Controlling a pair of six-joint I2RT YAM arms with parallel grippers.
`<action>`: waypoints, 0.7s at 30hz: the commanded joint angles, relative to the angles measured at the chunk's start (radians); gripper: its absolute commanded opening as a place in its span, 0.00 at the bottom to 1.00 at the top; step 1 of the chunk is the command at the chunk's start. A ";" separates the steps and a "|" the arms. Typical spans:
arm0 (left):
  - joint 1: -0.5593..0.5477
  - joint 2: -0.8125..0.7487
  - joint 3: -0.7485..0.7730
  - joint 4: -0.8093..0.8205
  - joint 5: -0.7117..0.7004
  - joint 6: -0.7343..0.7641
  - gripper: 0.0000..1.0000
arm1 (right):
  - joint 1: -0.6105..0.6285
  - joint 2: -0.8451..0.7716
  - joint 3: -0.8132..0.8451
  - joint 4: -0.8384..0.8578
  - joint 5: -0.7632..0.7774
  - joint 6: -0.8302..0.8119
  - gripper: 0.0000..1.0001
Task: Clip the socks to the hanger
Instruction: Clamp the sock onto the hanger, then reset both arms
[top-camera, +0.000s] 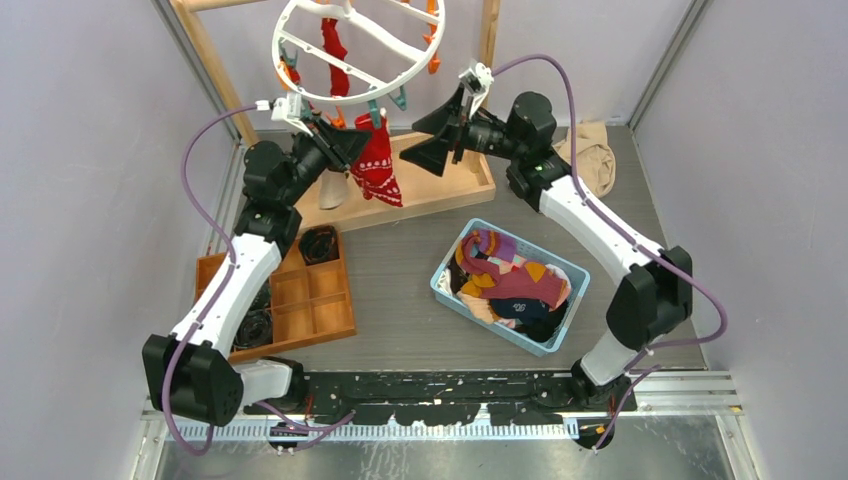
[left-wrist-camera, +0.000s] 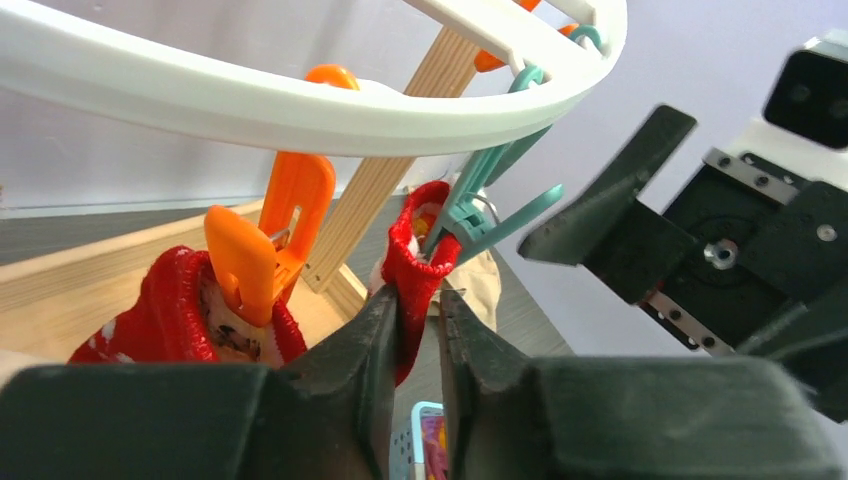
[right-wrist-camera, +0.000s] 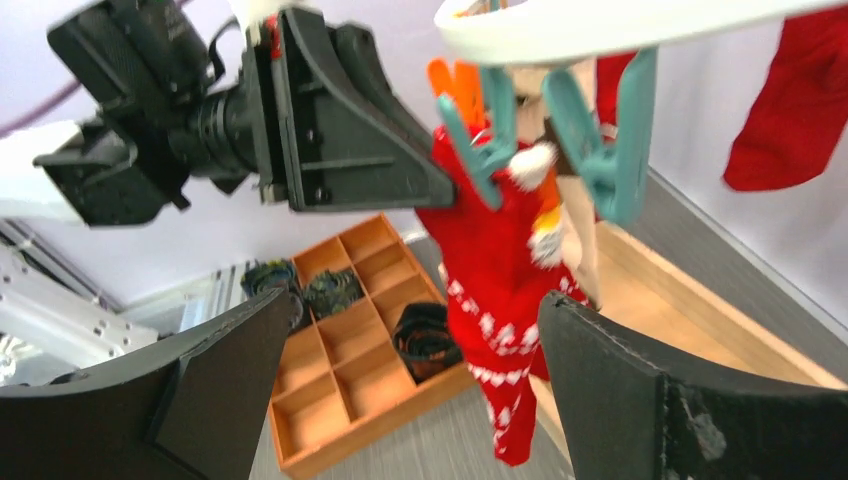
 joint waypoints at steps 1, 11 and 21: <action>0.007 -0.068 0.027 -0.041 -0.041 0.033 0.32 | -0.016 -0.128 -0.060 -0.153 -0.038 -0.180 1.00; 0.006 -0.234 0.047 -0.318 -0.041 0.083 0.67 | -0.106 -0.284 -0.184 -0.441 -0.013 -0.353 1.00; 0.006 -0.484 -0.015 -0.890 -0.150 0.285 0.71 | -0.178 -0.375 -0.228 -0.786 0.185 -0.477 1.00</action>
